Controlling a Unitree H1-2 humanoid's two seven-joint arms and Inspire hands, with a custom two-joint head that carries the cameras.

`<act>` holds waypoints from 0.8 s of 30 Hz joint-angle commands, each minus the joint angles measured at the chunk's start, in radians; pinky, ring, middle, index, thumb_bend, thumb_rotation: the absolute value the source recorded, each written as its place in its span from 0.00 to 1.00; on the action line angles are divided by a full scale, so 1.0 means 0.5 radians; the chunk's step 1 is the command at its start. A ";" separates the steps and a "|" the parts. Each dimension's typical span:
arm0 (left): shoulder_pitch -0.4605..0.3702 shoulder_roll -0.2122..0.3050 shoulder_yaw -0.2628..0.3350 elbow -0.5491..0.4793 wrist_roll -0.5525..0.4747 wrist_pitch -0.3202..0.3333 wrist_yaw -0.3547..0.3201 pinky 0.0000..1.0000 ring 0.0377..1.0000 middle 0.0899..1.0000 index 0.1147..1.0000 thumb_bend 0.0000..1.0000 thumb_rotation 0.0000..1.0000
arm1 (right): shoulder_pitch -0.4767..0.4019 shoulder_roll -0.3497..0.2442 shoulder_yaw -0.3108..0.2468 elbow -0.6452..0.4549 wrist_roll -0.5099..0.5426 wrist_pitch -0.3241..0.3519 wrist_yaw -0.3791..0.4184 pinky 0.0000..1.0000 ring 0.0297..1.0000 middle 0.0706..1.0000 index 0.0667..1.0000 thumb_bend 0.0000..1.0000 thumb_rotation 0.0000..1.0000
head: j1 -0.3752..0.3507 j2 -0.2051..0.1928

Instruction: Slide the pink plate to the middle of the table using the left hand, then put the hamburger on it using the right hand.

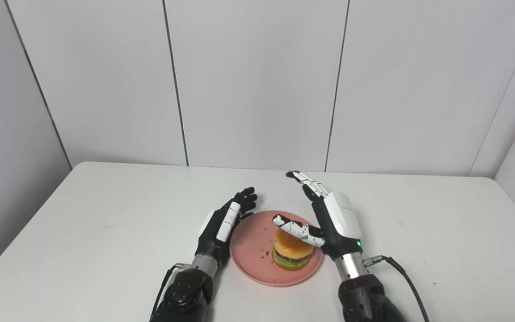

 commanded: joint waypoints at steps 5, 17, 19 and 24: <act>-0.020 0.023 0.008 0.040 0.178 -0.197 0.268 0.98 0.98 0.94 0.84 0.92 0.90 | -0.026 0.156 -0.280 -0.051 0.632 0.053 0.217 0.84 0.86 0.86 0.84 0.73 1.00 | -0.007 0.006; -0.021 0.029 -0.003 0.103 0.290 -0.241 0.432 1.00 1.00 1.00 0.99 0.76 0.95 | -0.032 0.238 -0.516 0.218 1.012 0.144 0.373 0.94 0.91 0.92 0.89 0.79 1.00 | -0.064 0.013; -0.022 0.039 -0.004 0.105 0.281 -0.234 0.411 1.00 1.00 1.00 1.00 0.78 0.95 | -0.026 0.248 -0.506 0.215 0.970 0.198 0.341 0.93 0.91 0.91 0.88 0.78 1.00 | -0.080 0.017; -0.024 0.068 -0.003 0.105 0.246 -0.192 0.348 1.00 1.00 1.00 1.00 0.80 0.95 | -0.025 0.269 -0.504 0.199 0.924 0.348 0.311 0.96 0.93 0.93 0.89 0.73 1.00 | -0.101 0.026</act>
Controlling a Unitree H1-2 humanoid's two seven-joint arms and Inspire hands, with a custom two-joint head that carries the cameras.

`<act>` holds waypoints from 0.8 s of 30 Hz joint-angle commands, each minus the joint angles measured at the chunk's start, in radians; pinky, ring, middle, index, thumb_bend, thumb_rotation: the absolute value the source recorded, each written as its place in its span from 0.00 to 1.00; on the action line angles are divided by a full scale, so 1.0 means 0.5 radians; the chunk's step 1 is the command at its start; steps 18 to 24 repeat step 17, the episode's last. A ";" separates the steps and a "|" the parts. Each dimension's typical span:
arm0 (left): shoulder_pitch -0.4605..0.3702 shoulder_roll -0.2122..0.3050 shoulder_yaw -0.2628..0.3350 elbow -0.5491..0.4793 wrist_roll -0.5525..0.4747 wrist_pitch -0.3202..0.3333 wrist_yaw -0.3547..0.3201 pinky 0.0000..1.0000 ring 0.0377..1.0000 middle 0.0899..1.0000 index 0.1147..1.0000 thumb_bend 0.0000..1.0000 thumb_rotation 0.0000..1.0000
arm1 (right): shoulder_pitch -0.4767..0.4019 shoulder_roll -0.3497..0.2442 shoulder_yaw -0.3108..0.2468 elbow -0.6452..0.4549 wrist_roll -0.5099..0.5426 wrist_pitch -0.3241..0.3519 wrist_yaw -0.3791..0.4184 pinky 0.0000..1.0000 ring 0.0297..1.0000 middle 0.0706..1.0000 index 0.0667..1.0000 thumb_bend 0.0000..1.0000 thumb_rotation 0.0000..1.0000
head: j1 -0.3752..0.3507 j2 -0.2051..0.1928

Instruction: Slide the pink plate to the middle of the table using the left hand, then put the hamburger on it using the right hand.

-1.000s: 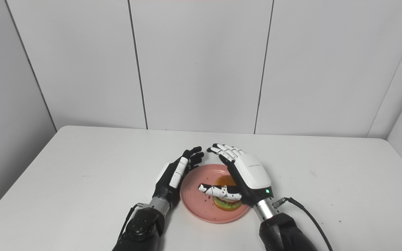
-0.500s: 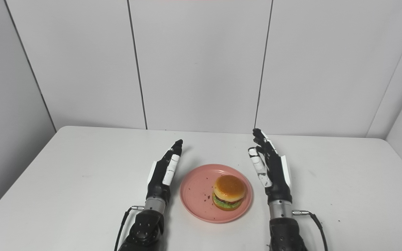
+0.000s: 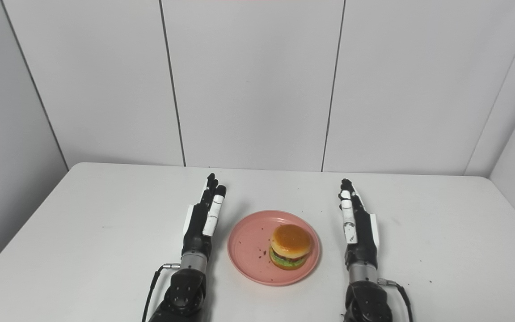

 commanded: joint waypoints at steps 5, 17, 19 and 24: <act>0.002 0.056 0.006 0.022 -0.031 0.014 -0.040 1.00 1.00 1.00 1.00 0.80 0.95 | -0.015 0.023 0.001 -0.033 -0.021 0.150 0.008 0.98 0.94 0.94 0.90 0.74 1.00 | -0.007 0.006; -0.003 0.033 0.023 0.046 -0.052 0.020 0.002 1.00 1.00 1.00 1.00 0.82 0.95 | -0.005 -0.001 -0.006 -0.088 -0.021 0.279 0.026 0.98 0.95 0.95 0.90 0.75 1.00 | -0.005 0.016; -0.003 0.033 0.023 0.046 -0.052 0.020 0.002 1.00 1.00 1.00 1.00 0.82 0.95 | -0.005 -0.001 -0.006 -0.088 -0.021 0.279 0.026 0.98 0.95 0.95 0.90 0.75 1.00 | -0.005 0.016; -0.003 0.033 0.023 0.046 -0.052 0.020 0.002 1.00 1.00 1.00 1.00 0.82 0.95 | -0.005 -0.001 -0.006 -0.088 -0.021 0.279 0.026 0.98 0.95 0.95 0.90 0.75 1.00 | -0.005 0.016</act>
